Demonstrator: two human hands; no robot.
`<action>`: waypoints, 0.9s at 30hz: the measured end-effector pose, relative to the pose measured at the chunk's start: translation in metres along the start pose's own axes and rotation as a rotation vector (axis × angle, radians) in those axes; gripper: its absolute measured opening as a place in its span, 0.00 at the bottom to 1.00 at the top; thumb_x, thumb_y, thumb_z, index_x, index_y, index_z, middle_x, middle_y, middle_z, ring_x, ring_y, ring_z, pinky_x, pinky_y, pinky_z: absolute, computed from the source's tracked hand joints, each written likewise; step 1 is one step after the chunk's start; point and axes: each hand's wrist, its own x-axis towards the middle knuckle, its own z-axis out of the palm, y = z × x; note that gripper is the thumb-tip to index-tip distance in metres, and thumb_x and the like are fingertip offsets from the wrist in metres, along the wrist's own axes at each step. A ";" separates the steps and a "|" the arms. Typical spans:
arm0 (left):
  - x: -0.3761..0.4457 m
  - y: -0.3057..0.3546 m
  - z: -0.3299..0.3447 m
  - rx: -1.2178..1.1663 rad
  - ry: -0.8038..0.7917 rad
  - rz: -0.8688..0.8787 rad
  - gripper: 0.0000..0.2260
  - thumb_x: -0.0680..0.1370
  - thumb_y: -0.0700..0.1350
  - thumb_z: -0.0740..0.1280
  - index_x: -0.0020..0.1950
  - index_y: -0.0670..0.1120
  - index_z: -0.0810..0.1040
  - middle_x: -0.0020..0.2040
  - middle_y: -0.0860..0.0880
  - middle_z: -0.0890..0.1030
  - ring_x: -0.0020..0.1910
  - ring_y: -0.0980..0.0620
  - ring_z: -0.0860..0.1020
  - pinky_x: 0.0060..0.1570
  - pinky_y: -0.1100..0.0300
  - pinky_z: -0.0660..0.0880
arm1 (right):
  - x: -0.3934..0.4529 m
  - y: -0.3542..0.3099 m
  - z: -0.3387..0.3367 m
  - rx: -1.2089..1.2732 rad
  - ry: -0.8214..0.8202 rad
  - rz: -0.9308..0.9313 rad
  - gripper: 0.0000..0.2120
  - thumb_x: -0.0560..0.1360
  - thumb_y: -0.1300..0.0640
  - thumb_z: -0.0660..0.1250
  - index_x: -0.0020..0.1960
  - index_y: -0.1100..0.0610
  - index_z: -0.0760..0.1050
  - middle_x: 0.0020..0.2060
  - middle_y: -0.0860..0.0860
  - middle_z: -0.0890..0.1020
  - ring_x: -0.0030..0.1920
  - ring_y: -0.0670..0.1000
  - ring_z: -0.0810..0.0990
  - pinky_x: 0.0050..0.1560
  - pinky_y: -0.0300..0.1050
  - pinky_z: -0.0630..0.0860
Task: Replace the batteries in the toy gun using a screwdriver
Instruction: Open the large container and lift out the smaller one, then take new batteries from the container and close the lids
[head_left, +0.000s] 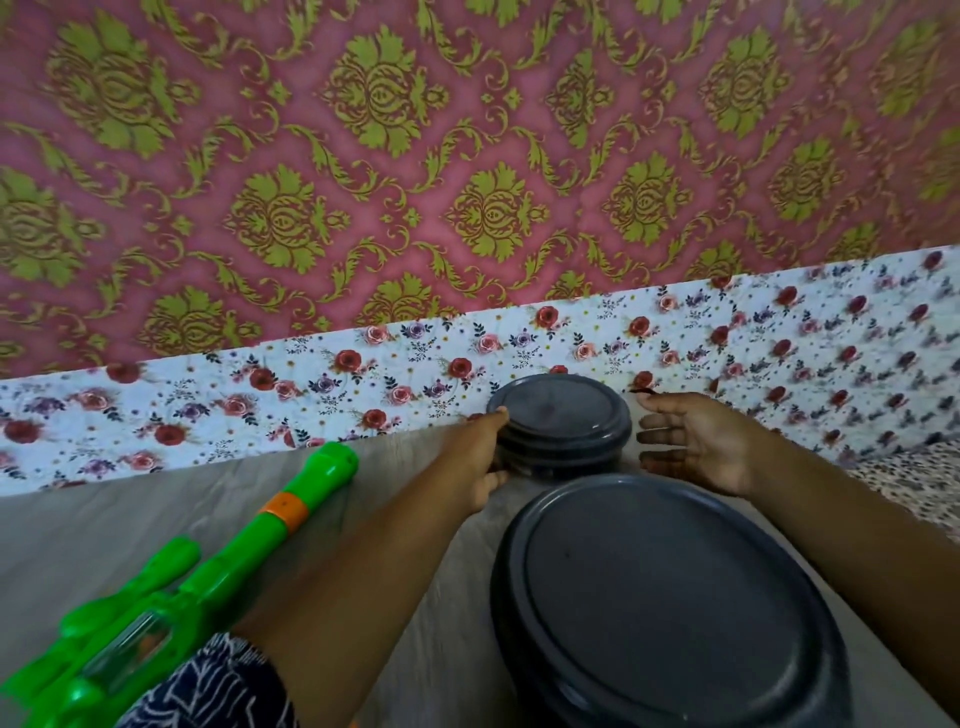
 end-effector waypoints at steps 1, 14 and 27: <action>-0.005 -0.001 -0.002 0.011 0.010 0.019 0.17 0.80 0.45 0.62 0.67 0.41 0.69 0.67 0.42 0.72 0.64 0.44 0.72 0.68 0.47 0.67 | -0.007 -0.003 0.000 -0.063 0.024 -0.010 0.13 0.75 0.52 0.63 0.51 0.62 0.73 0.51 0.59 0.75 0.50 0.57 0.74 0.44 0.48 0.75; -0.123 -0.065 -0.018 0.758 0.057 0.513 0.15 0.80 0.51 0.57 0.60 0.42 0.71 0.58 0.43 0.76 0.55 0.46 0.75 0.50 0.58 0.69 | -0.118 0.009 0.056 -0.983 0.120 -0.425 0.18 0.79 0.49 0.57 0.55 0.63 0.73 0.57 0.62 0.78 0.54 0.59 0.75 0.51 0.48 0.70; -0.189 -0.106 -0.062 0.471 -0.136 0.614 0.17 0.81 0.39 0.55 0.69 0.52 0.65 0.56 0.66 0.70 0.50 0.81 0.68 0.47 0.87 0.59 | -0.213 0.073 0.087 -1.562 0.128 -0.483 0.38 0.73 0.35 0.53 0.75 0.55 0.50 0.76 0.54 0.53 0.75 0.55 0.53 0.73 0.54 0.52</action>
